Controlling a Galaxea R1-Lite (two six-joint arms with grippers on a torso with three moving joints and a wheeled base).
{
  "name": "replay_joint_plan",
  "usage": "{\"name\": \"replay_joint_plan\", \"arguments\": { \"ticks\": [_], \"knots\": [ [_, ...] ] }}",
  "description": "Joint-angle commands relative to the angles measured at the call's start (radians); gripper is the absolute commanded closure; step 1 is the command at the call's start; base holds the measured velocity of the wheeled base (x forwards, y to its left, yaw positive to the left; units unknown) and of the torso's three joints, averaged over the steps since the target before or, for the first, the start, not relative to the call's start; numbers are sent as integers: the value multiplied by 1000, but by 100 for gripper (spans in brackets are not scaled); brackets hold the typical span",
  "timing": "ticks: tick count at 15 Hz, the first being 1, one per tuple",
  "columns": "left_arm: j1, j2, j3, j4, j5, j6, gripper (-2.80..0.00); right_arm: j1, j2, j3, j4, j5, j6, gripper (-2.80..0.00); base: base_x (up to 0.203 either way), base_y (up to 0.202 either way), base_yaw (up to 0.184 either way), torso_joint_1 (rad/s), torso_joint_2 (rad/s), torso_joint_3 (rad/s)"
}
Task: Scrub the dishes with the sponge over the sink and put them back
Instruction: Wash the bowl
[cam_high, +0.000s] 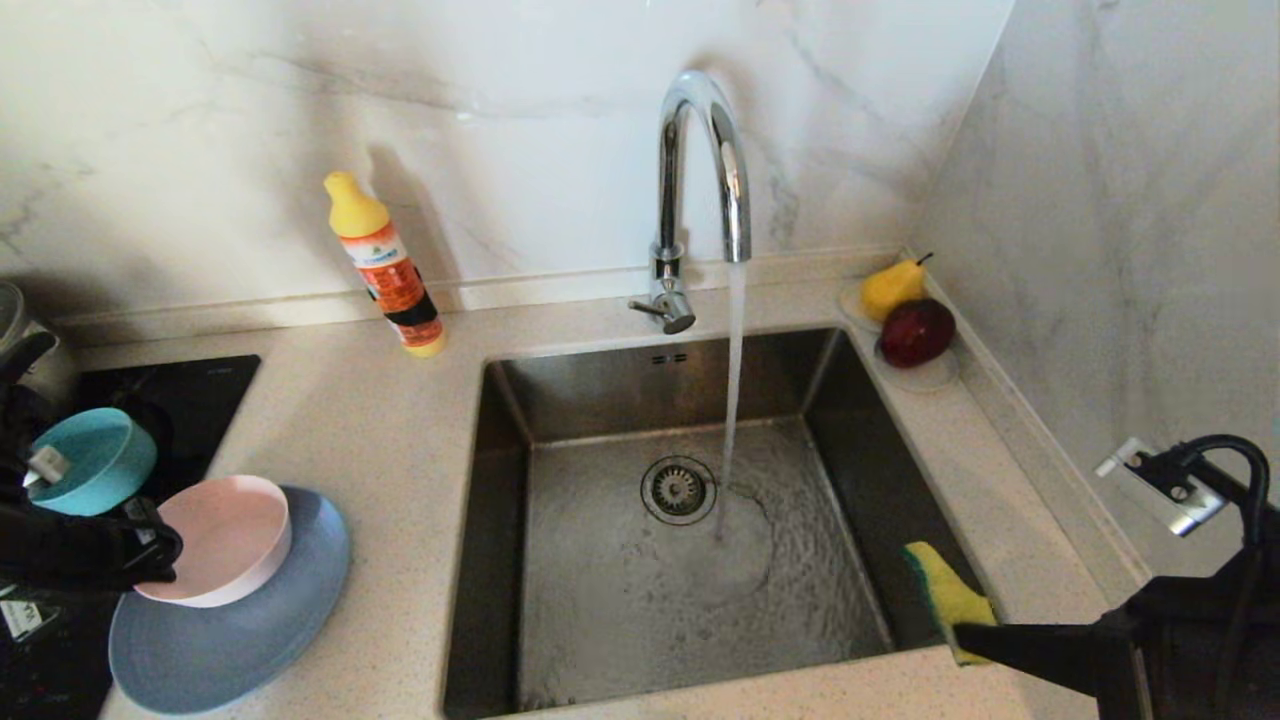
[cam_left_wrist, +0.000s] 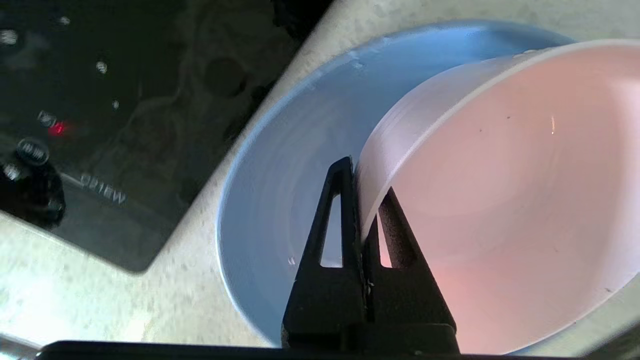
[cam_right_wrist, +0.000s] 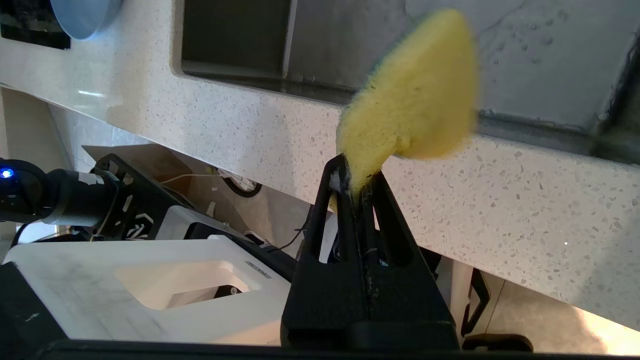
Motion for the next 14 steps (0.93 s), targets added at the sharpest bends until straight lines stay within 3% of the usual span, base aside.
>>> {"name": "replay_joint_plan", "arguments": {
  "ticks": [1,10,14],
  "knots": [
    [3,-61,-34,50,-11,-5,0,0,6,0,0,-1,4,0,0,0,0,0,0,0],
    [1,-280,-213,256,-77,-11,0,5,14,-12,0,-1,1,0,0,0,0,0,0,0],
    [-4,-353,-309,364,-162,-11,0,7,20,-12,-1,1,-1,0,0,0,0,0,0,0]
  ]
}}
